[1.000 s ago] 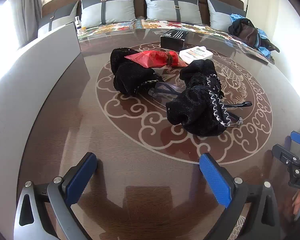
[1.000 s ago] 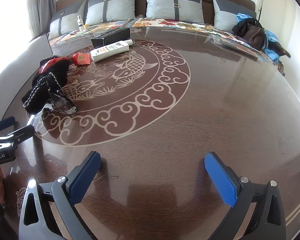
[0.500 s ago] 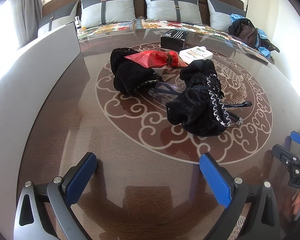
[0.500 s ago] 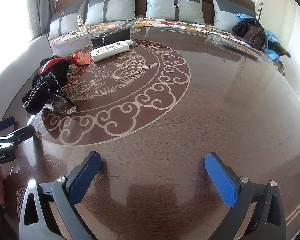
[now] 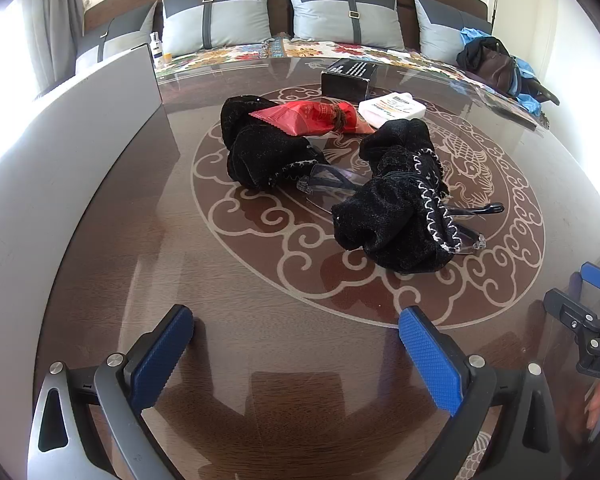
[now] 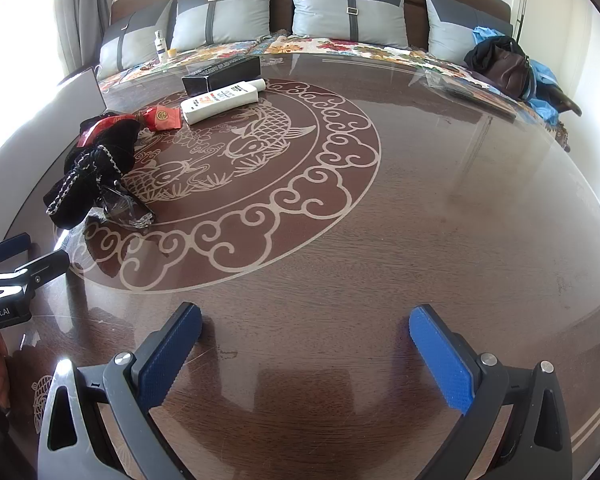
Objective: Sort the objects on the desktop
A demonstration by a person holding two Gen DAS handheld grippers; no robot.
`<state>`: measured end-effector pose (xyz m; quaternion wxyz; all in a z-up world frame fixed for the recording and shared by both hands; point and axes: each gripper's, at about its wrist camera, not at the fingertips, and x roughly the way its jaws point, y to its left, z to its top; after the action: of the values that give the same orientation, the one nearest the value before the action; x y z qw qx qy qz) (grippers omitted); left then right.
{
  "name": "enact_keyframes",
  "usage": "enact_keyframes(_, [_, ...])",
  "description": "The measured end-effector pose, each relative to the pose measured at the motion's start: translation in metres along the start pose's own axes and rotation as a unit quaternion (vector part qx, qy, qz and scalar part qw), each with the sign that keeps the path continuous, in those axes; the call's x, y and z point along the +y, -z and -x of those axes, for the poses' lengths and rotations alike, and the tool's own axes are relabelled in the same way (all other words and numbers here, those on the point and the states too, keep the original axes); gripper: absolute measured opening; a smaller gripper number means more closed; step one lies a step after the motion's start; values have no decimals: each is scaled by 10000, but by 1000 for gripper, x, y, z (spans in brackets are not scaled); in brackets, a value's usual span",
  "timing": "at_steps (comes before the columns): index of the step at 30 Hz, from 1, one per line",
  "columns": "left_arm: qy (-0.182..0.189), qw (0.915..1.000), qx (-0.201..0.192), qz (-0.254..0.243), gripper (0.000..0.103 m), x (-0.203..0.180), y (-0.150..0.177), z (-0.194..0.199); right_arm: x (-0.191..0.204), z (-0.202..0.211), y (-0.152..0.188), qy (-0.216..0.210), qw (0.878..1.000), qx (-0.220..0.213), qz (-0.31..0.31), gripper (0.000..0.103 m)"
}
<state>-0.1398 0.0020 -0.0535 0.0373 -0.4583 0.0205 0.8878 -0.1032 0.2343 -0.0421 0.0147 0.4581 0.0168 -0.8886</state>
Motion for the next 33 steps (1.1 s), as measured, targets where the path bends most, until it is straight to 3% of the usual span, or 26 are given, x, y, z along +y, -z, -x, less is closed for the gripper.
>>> enact_keyframes(33, [96,9999,16,104,103,7,2,3,0,0,0,-2,10000,-2,1,103])
